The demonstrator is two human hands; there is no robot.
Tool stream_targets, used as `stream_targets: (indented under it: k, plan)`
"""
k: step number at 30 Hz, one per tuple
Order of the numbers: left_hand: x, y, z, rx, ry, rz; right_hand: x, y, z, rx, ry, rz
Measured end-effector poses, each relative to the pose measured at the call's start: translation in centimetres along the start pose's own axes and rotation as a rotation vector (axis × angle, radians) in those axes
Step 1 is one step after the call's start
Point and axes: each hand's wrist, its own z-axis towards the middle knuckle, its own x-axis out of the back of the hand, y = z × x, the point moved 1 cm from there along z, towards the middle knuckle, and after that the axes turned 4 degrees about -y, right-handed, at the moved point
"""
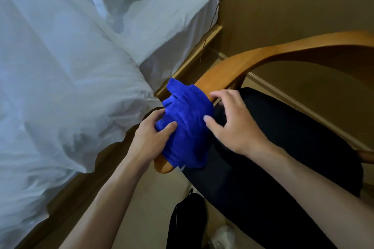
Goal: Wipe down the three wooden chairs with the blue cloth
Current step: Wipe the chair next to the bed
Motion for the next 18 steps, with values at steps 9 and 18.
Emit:
stream_targets:
  k: [9,18]
  plan:
    - [-3.0,6.2,0.6,-0.553,0.191,0.375,2.4,0.0,3.0,-0.578,-0.120,0.533]
    - [-9.5,17.6,5.0,-0.448,-0.378,-0.055,15.5,7.4,-0.9,-0.393,0.295,0.972]
